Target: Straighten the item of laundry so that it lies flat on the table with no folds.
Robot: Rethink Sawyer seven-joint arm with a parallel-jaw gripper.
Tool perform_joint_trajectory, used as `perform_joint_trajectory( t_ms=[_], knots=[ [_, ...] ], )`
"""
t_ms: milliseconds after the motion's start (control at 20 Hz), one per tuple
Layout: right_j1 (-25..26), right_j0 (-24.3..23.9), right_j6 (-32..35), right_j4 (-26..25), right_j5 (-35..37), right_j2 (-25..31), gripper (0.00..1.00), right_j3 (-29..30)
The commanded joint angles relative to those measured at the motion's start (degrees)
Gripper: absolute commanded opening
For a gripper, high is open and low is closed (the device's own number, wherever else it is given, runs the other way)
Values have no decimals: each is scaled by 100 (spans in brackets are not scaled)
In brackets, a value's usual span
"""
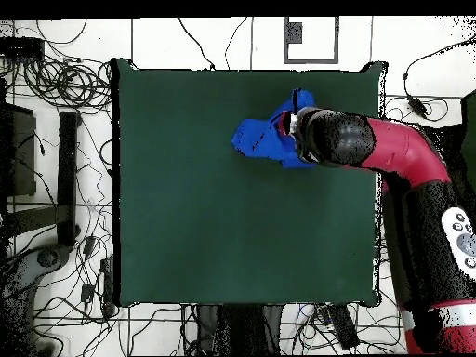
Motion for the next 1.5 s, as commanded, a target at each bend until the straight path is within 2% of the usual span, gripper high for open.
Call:
perform_joint_trajectory(
  t_ms=[50, 300, 1000, 1500],
  knots=[
    [-1155, 418, 1343, 332, -75, -463, 0, 1624],
    [-1646, 806, 1852, 500, -279, -925, 0, 1992],
    [-1650, 1334, 1781, 904, -677, -1556, 0, 2136],
    [-2128, 2029, 2056, 1343, -125, -2173, 0, 2198]
  ],
)
